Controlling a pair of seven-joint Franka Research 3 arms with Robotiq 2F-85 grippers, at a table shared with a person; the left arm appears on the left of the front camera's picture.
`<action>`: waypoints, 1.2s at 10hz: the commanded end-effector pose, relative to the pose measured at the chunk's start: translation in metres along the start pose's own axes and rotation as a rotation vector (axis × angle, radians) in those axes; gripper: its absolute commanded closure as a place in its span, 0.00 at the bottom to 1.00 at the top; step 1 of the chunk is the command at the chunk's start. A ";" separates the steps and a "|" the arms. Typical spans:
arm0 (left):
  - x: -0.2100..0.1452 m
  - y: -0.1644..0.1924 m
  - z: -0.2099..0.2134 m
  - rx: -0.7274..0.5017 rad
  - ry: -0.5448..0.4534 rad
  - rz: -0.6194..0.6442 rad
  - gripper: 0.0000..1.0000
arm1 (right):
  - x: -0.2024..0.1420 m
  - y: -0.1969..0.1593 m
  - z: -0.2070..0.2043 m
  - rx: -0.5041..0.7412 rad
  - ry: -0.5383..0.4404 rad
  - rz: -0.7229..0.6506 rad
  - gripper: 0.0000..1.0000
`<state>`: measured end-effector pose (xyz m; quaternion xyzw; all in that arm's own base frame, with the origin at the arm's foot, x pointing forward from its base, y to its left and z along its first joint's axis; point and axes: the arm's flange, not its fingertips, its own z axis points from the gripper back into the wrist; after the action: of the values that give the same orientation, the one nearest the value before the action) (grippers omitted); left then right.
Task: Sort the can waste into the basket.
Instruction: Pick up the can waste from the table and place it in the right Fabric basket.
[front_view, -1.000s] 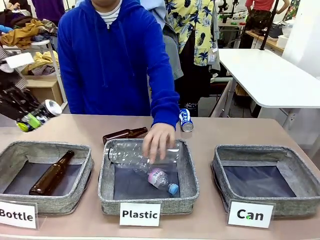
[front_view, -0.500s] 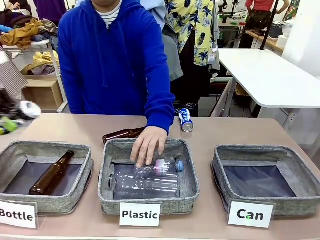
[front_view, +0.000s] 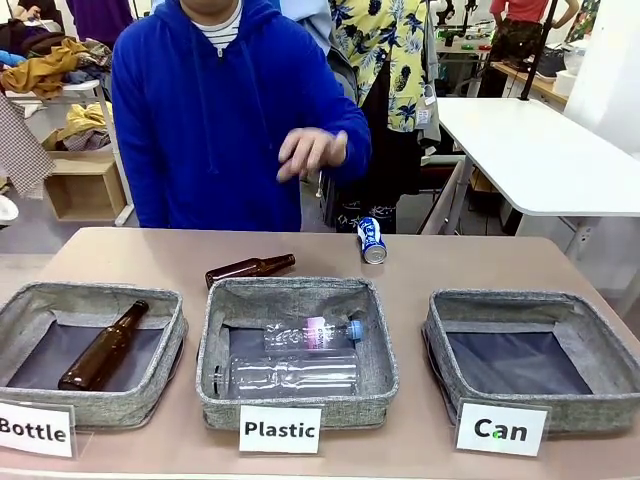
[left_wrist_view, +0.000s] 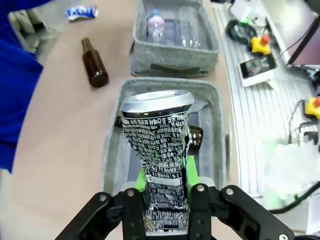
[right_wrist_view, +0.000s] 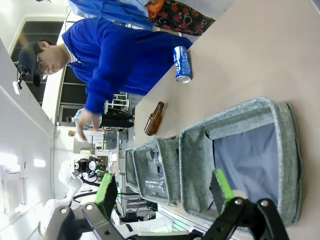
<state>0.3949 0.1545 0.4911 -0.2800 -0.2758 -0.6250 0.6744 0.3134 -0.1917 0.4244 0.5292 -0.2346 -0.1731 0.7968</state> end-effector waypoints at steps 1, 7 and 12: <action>0.030 0.008 -0.033 -0.036 -0.007 -0.068 0.68 | 0.000 0.000 0.000 0.000 0.000 0.000 0.00; 0.296 -0.043 -0.249 -0.098 -0.083 -0.167 0.68 | -0.011 0.014 0.119 -0.166 0.222 0.184 0.00; 0.475 -0.122 -0.492 -0.007 0.066 -0.323 0.68 | -0.030 -0.016 0.159 -0.062 0.151 0.191 0.00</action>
<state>0.2787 -0.4909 0.5075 -0.2516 -0.3100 -0.7255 0.5605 0.2022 -0.2991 0.4593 0.4732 -0.2069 -0.0757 0.8530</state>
